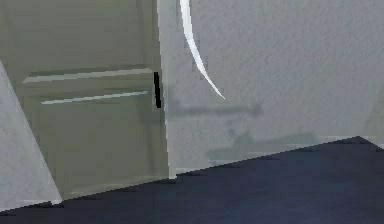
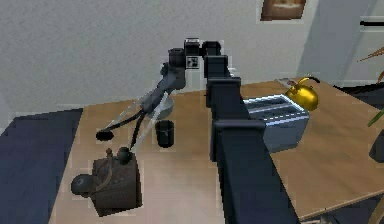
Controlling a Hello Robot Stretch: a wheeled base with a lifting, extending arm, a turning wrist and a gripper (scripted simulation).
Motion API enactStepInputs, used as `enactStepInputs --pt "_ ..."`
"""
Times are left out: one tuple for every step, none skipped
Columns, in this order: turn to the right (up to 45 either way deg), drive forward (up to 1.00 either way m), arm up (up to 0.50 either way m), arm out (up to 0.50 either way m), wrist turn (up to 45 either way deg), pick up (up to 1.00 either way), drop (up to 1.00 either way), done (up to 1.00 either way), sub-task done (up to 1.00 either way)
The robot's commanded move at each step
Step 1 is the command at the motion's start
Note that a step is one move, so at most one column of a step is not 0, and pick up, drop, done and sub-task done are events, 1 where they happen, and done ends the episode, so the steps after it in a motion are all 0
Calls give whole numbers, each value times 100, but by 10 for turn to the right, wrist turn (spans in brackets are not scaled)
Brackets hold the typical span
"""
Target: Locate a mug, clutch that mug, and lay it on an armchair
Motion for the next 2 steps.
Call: enactStepInputs --pt "0 0 0 0 450 0 0 0 0" --pt "0 0 0 0 450 0 0 0 0"
